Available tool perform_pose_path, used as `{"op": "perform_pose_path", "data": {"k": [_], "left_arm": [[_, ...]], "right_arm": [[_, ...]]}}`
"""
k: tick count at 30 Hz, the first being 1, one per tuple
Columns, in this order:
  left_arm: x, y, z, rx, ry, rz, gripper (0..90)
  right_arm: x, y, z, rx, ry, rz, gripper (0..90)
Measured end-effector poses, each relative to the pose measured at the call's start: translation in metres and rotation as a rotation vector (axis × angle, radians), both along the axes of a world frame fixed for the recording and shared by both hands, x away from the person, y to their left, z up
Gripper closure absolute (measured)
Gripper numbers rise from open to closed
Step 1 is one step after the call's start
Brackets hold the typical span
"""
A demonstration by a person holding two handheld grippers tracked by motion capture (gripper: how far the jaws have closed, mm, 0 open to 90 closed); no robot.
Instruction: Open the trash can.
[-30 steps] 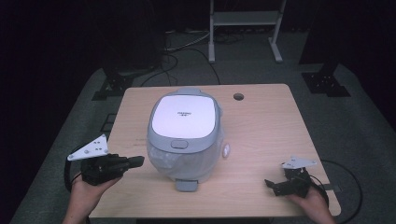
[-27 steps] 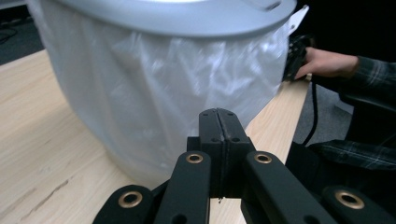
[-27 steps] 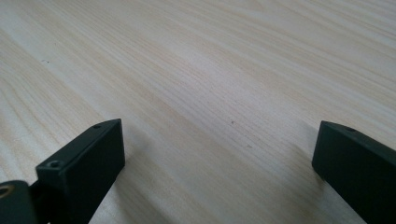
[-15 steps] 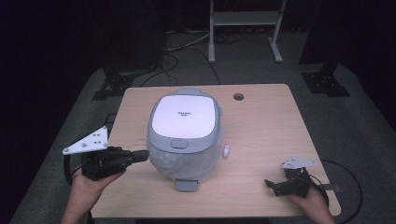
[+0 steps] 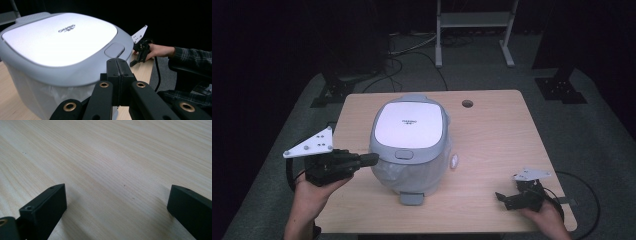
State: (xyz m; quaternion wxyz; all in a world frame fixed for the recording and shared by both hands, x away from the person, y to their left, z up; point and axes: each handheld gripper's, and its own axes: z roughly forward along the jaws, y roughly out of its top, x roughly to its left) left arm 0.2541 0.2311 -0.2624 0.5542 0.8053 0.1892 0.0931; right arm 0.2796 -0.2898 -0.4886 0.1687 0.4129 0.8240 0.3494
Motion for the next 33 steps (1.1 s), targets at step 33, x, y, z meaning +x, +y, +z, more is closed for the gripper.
{"op": "perform_pose_path", "data": {"k": [33], "left_arm": [[0.017, -0.057, -0.001, 0.050, -0.019, -0.039, 90.0]], "right_arm": [[0.000, 0.000, 0.000, 0.000, 0.000, 0.000, 1.5]]}}
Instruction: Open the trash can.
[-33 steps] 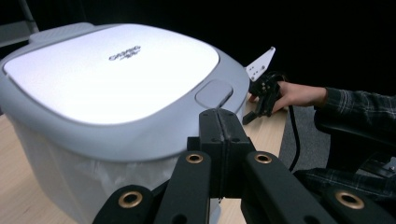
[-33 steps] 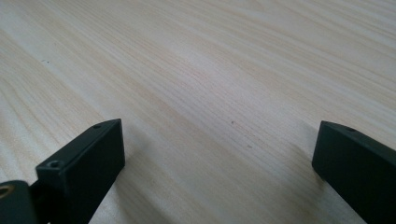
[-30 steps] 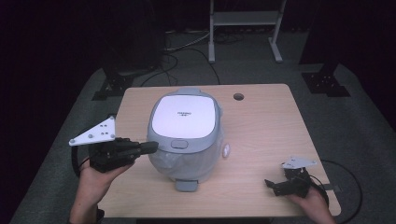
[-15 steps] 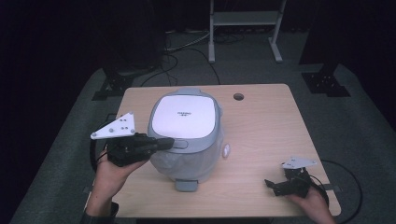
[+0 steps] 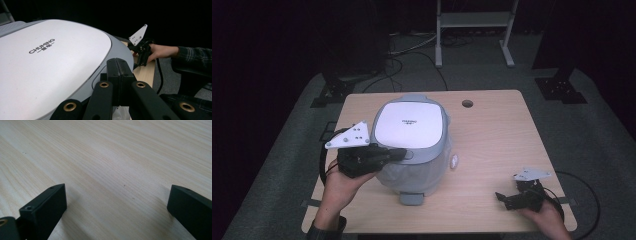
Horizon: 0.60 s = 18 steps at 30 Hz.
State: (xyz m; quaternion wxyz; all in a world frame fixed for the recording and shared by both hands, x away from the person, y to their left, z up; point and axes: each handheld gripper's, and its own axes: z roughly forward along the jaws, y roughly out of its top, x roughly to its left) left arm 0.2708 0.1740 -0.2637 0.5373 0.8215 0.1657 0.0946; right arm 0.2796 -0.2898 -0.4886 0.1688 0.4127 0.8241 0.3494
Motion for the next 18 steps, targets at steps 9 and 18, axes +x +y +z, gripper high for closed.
{"op": "perform_pose_path", "data": {"k": [9, 18], "left_arm": [[0.0018, -0.0001, -0.0018, -0.010, 0.007, 0.018, 90.0], [-0.0022, 0.0015, -0.0003, -0.001, -0.010, 0.026, 87.0]], "right_arm": [[0.0000, 0.0001, 0.0000, 0.000, 0.000, 0.000, 1.5], [-0.0002, 0.0001, 0.0000, 0.000, 0.000, 0.001, 1.5]]}}
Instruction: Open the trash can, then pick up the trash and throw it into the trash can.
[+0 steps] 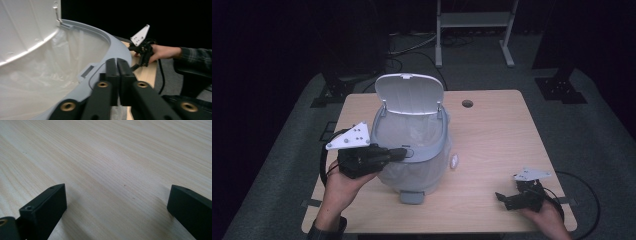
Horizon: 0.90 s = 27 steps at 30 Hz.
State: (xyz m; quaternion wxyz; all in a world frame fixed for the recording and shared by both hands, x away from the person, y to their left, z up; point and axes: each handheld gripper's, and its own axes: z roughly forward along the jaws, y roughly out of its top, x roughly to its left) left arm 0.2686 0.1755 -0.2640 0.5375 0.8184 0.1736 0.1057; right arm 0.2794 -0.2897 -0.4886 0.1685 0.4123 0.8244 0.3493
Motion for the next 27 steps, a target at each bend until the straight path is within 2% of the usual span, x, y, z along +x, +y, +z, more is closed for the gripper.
{"op": "perform_pose_path", "data": {"k": [2, 3, 13, 22, 27], "left_arm": [[0.000, 0.002, 0.001, -0.009, 0.001, -0.001, 85.5], [-0.001, 0.008, 0.003, -0.027, -0.003, 0.001, 84.7], [-0.005, 0.049, 0.005, -0.046, 0.003, 0.083, 78.5], [-0.011, 0.075, -0.004, -0.038, 0.023, 0.145, 70.7], [-0.011, 0.086, -0.017, -0.027, 0.049, 0.172, 65.5]], "right_arm": [[0.000, 0.000, 0.000, 0.000, 0.001, 0.001, 1.5], [0.000, 0.000, 0.000, 0.001, 0.001, 0.000, 1.4], [0.000, 0.000, 0.000, 0.000, 0.000, -0.001, 1.4], [0.000, 0.000, 0.000, 0.000, 0.000, 0.000, 1.4], [0.000, 0.000, 0.000, 0.000, 0.000, 0.000, 1.5]]}}
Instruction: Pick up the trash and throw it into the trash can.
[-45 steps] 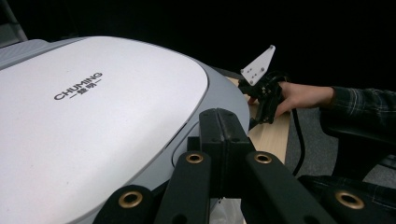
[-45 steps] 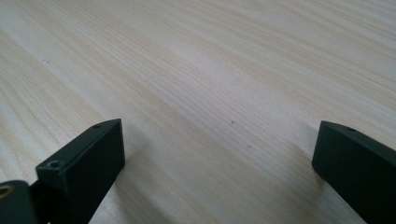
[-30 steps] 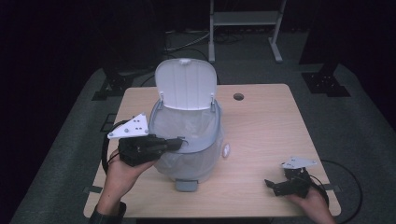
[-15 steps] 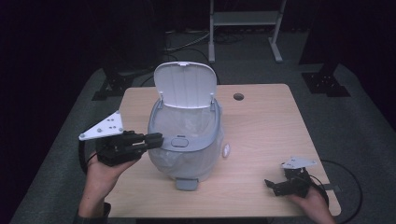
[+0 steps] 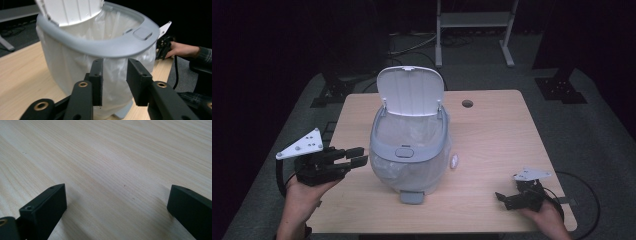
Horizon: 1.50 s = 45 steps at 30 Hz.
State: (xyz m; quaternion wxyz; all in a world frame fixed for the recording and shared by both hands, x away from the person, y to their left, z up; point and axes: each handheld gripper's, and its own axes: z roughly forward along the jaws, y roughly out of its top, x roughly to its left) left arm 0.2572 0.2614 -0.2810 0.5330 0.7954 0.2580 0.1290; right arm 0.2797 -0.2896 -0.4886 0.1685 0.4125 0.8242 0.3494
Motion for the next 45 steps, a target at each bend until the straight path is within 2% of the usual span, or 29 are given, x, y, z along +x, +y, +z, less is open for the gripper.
{"op": "perform_pose_path", "data": {"k": [3, 5, 7, 8, 9, 12, 15, 20, 27, 33, 36, 45], "left_arm": [[0.000, 0.002, -0.004, 0.009, 0.004, 0.008, 61.3], [0.000, 0.004, -0.009, 0.022, 0.001, 0.036, 55.6], [0.000, 0.005, -0.010, 0.023, 0.004, 0.044, 48.5], [-0.001, 0.006, -0.013, 0.028, 0.004, 0.056, 48.5], [-0.001, 0.007, -0.017, 0.034, 0.004, 0.072, 42.4], [-0.001, 0.008, -0.022, 0.045, 0.003, 0.083, 37.7], [-0.001, 0.008, -0.033, 0.064, 0.004, 0.107, 27.6], [-0.002, 0.009, -0.046, 0.084, 0.005, 0.130, 18.6], [-0.001, 0.009, -0.064, 0.105, -0.002, 0.159, 10.7], [0.000, 0.010, -0.088, 0.136, 0.018, 0.173, 5.3], [0.001, 0.010, -0.095, 0.145, 0.021, 0.180, 3.0], [0.002, 0.011, -0.120, 0.183, 0.040, 0.198, 1.1]], "right_arm": [[0.000, 0.000, 0.000, 0.000, 0.000, 0.000, 1.4], [0.000, 0.000, 0.000, 0.000, 0.000, 0.000, 1.5], [0.000, 0.000, 0.000, 0.000, 0.000, 0.000, 1.5], [0.000, 0.000, 0.000, 0.000, 0.000, 0.000, 1.5], [0.000, 0.000, 0.000, 0.000, 0.000, 0.000, 1.5], [0.000, 0.000, 0.000, 0.000, 0.000, 0.000, 1.4], [0.000, 0.000, 0.000, 0.000, 0.000, 0.000, 1.4], [0.000, 0.000, 0.000, 0.000, 0.000, 0.000, 1.5], [0.000, 0.000, 0.000, -0.001, 0.000, 0.001, 1.5], [0.000, -0.002, 0.000, -0.001, 0.001, 0.006, 1.4], [0.000, -0.002, 0.000, -0.001, 0.000, 0.006, 1.4], [-0.001, -0.002, 0.000, -0.001, 0.001, 0.006, 1.5]]}}
